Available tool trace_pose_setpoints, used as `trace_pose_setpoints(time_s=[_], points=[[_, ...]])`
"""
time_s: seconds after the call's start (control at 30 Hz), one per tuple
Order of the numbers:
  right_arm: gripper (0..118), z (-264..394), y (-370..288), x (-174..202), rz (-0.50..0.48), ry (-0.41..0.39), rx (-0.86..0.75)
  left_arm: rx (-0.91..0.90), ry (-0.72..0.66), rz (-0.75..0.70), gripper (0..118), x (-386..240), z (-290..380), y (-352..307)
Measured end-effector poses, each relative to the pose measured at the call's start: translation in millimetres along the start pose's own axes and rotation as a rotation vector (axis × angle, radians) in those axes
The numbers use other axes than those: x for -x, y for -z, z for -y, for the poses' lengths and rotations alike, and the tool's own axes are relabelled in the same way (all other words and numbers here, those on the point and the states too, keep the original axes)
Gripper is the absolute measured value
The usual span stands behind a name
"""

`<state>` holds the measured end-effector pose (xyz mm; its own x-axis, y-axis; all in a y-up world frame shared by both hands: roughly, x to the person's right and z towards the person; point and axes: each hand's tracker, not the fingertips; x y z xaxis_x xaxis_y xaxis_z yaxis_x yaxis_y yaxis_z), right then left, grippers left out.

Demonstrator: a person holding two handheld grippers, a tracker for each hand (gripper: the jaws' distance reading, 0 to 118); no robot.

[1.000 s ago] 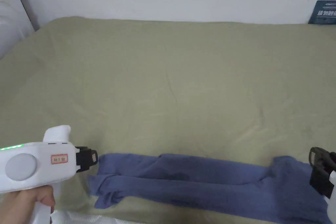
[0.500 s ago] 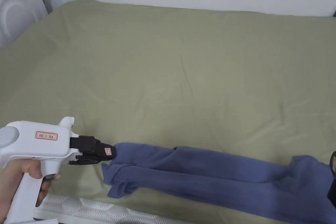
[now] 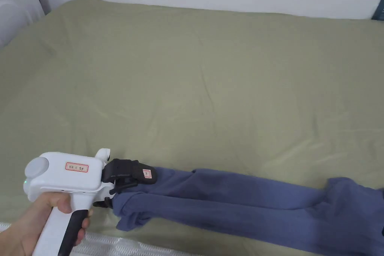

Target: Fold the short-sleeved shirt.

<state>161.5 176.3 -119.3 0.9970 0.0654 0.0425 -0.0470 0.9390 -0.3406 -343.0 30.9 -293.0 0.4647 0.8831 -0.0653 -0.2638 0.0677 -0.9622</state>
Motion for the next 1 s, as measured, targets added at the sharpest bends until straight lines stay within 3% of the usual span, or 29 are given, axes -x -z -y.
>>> trace_pose_setpoints(time_s=[0.03,0.17,0.23,0.27,0.43,0.47,0.77,0.97,1.0], points=[[1,0,0,-1,0.003,0.001,0.002,-0.010,-0.010,-0.007,7,-1,1,4],[1,0,-1,-5,0.007,0.010,0.007,-0.041,0.032,-0.107,7,-60,48,6],[1,-1,-3,-7,-0.002,0.018,0.005,-0.131,0.003,-0.239,7,-13,-16,-21],[1,-2,-3,-8,-0.004,0.020,0.002,-0.076,-0.008,-0.185,7,-8,-26,-30],[1,-9,-9,-11,-0.016,0.022,-0.030,-0.149,0.012,-0.179,7,-6,-23,-42],[1,-11,-8,-13,-0.019,0.023,-0.033,-0.171,0.018,-0.198,7,-43,4,-46],[1,-12,-7,-29,-0.038,0.015,-0.063,-0.328,0.098,-0.378,7,-74,4,-127],[1,-11,-7,-35,-0.032,0.042,-0.057,-0.241,0.271,-0.446,7,-136,29,-78],[1,-11,-7,-36,-0.030,0.043,-0.057,-0.223,0.301,-0.440,7,-172,55,-53]])
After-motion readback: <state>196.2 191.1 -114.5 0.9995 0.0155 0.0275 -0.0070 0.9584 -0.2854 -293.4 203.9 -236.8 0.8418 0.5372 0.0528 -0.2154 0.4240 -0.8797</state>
